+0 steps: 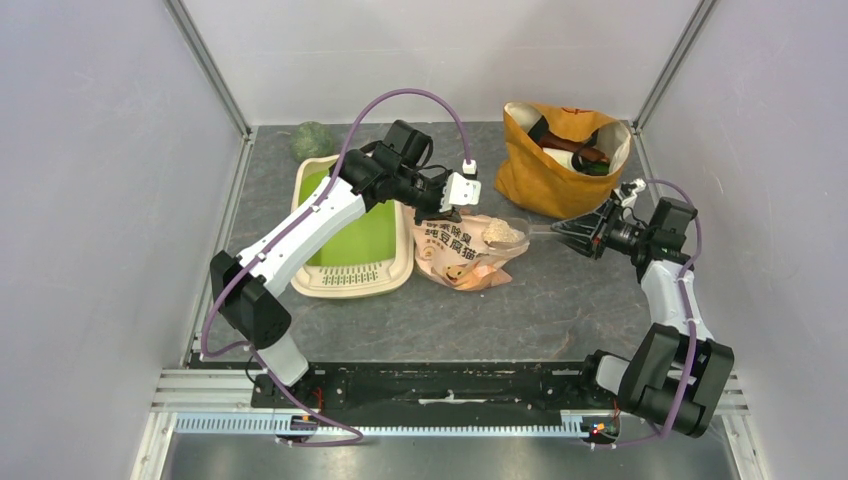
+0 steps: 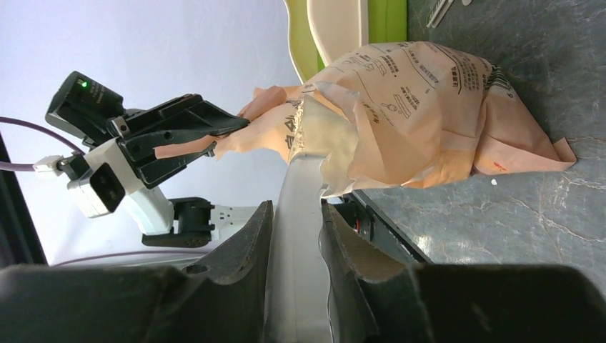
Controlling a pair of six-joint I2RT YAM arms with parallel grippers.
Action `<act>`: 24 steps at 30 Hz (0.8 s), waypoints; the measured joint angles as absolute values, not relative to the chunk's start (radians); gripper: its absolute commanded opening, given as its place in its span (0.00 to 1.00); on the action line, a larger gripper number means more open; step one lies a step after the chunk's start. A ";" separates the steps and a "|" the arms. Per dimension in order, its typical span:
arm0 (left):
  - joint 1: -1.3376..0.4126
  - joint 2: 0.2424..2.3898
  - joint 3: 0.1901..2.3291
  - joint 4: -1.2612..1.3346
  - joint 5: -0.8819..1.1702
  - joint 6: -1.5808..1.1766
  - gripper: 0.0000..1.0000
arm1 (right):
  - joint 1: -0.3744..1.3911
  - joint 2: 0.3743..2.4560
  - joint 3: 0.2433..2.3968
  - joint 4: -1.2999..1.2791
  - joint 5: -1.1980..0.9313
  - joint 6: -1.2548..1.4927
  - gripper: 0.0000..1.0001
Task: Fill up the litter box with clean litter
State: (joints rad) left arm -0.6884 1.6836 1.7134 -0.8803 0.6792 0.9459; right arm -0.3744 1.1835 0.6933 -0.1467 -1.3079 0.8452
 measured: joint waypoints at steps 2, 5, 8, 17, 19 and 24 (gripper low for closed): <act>-0.688 1.684 1.713 -0.880 0.679 0.945 0.02 | -0.397 1.184 0.692 -0.157 -1.325 0.841 0.00; -0.688 1.684 1.713 -0.880 0.679 0.943 0.02 | -0.420 1.184 0.692 -0.162 -1.344 0.833 0.00; -0.688 1.684 1.713 -0.881 0.679 0.942 0.02 | -0.430 1.184 0.692 -0.168 -1.359 0.825 0.00; -0.688 1.684 1.713 -0.881 0.679 0.941 0.02 | -0.443 1.184 0.692 -0.183 -1.386 0.801 0.00; -0.688 1.684 1.713 -0.881 0.679 0.941 0.02 | -0.452 1.184 0.692 -0.191 -1.396 0.793 0.00; -0.686 1.684 1.713 -0.881 0.679 0.940 0.02 | -0.485 1.184 0.693 -0.234 -1.422 0.763 0.00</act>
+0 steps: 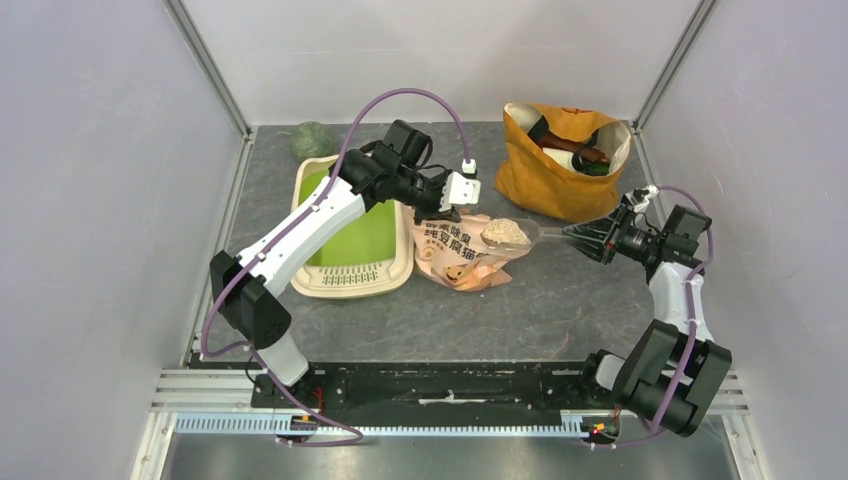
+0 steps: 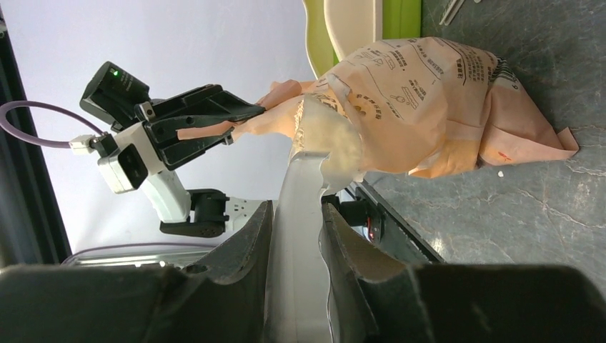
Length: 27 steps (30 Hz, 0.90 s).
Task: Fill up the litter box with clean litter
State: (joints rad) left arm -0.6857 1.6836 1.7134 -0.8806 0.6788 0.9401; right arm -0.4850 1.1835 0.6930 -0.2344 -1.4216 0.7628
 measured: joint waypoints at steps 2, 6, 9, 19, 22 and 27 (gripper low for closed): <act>-0.686 1.684 1.713 -0.881 0.679 0.940 0.02 | -0.500 1.186 0.700 -0.269 -1.430 0.742 0.00; -0.686 1.684 1.713 -0.881 0.679 0.940 0.02 | -0.519 1.195 0.748 -0.384 -1.450 0.655 0.00; -0.686 1.684 1.713 -0.881 0.679 0.940 0.02 | -0.529 1.204 0.789 -0.479 -1.470 0.572 0.00; -0.685 1.684 1.713 -0.881 0.678 0.940 0.02 | -0.556 1.258 0.859 -0.766 -1.493 0.329 0.00; -0.685 1.684 1.713 -0.881 0.678 0.940 0.02 | -0.563 1.282 0.885 -0.847 -1.496 0.266 0.00; -0.685 1.684 1.713 -0.881 0.678 0.940 0.02 | -0.579 1.316 0.947 -0.976 -1.503 0.159 0.00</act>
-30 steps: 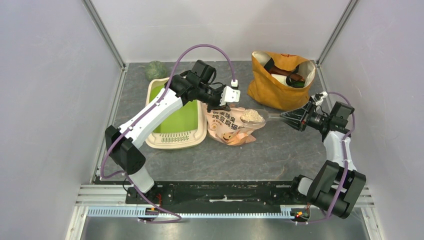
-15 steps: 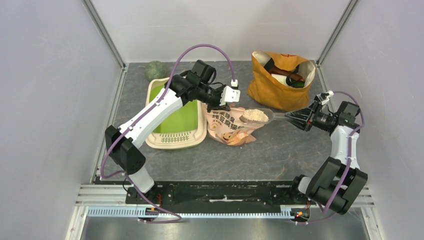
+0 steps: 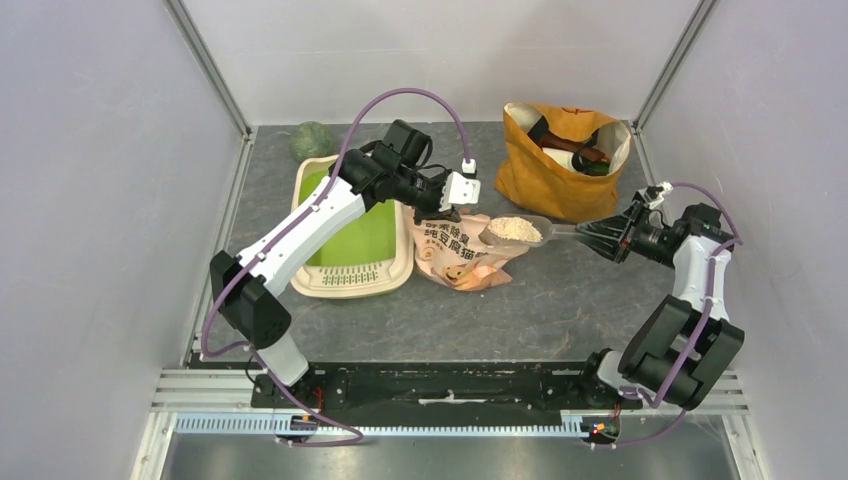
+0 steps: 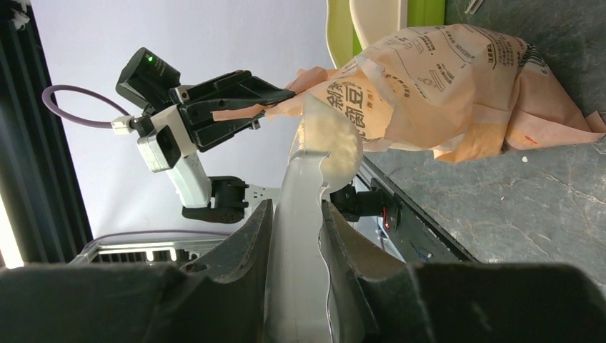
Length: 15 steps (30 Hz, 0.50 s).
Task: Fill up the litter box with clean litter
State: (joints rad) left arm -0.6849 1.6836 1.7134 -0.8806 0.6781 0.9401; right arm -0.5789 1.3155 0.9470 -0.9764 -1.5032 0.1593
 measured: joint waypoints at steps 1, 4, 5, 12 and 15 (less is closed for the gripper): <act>-0.685 1.684 1.713 -0.881 0.678 0.940 0.02 | -0.582 1.318 0.955 -0.997 -1.505 0.144 0.00; -0.685 1.684 1.713 -0.881 0.678 0.940 0.02 | -0.592 1.318 0.968 -1.039 -1.509 0.118 0.00; -0.685 1.684 1.713 -0.880 0.678 0.940 0.02 | -0.595 1.318 0.972 -1.052 -1.510 0.111 0.00; -0.685 1.684 1.713 -0.880 0.678 0.940 0.02 | -0.614 1.319 1.034 -1.157 -1.513 0.053 0.00; -0.685 1.684 1.713 -0.880 0.678 0.940 0.02 | -0.616 1.334 1.091 -1.235 -1.514 -0.005 0.00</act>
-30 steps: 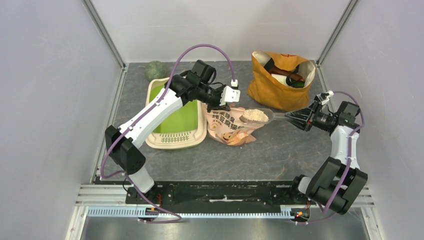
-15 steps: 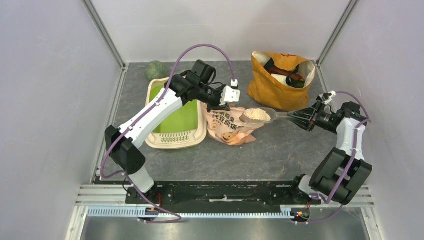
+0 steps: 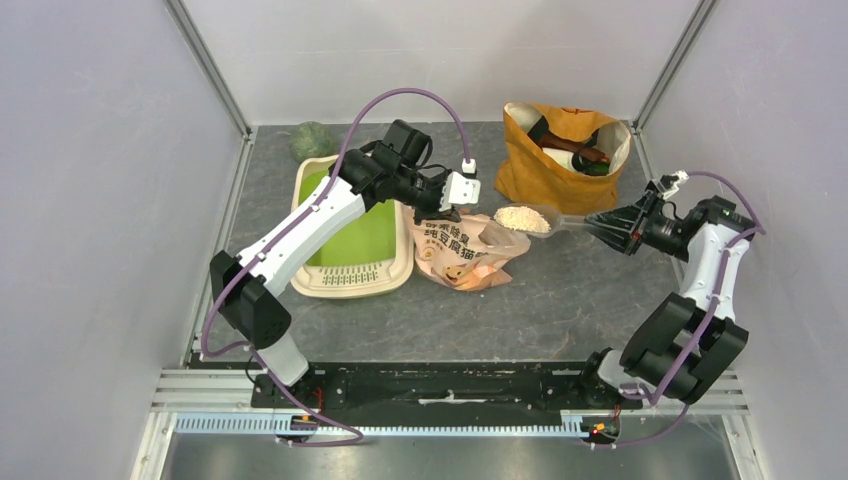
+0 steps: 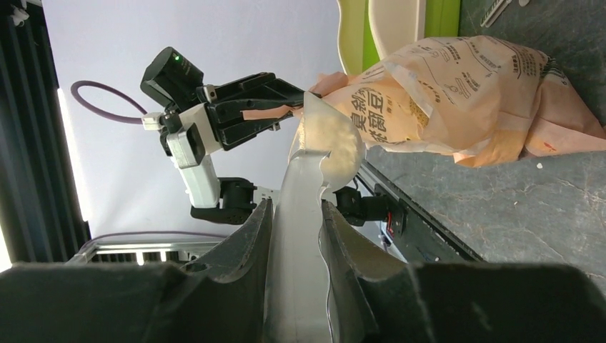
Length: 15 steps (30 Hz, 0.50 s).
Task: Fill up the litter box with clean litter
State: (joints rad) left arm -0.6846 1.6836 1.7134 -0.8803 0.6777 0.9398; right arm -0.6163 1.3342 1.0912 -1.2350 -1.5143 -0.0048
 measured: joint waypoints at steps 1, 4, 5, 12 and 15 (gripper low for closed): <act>-0.685 1.684 1.713 -0.880 0.678 0.940 0.02 | -0.617 1.343 1.110 -1.265 -1.514 -0.030 0.00; -0.685 1.684 1.713 -0.880 0.678 0.940 0.02 | -0.618 1.379 1.168 -1.373 -1.515 -0.125 0.00; -0.685 1.684 1.713 -0.880 0.678 0.940 0.02 | -0.618 1.390 1.183 -1.403 -1.515 -0.150 0.00; -0.685 1.684 1.713 -0.880 0.678 0.940 0.22 | -0.618 1.435 1.222 -1.512 -1.515 -0.256 0.00; -0.685 1.684 1.713 -0.880 0.677 0.938 0.33 | -0.618 1.438 1.225 -1.527 -1.514 -0.267 0.00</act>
State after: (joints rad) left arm -0.6846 1.6836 1.7134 -0.8803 0.6769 0.9379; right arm -0.6182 1.4384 1.2251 -1.5269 -1.5143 -0.2672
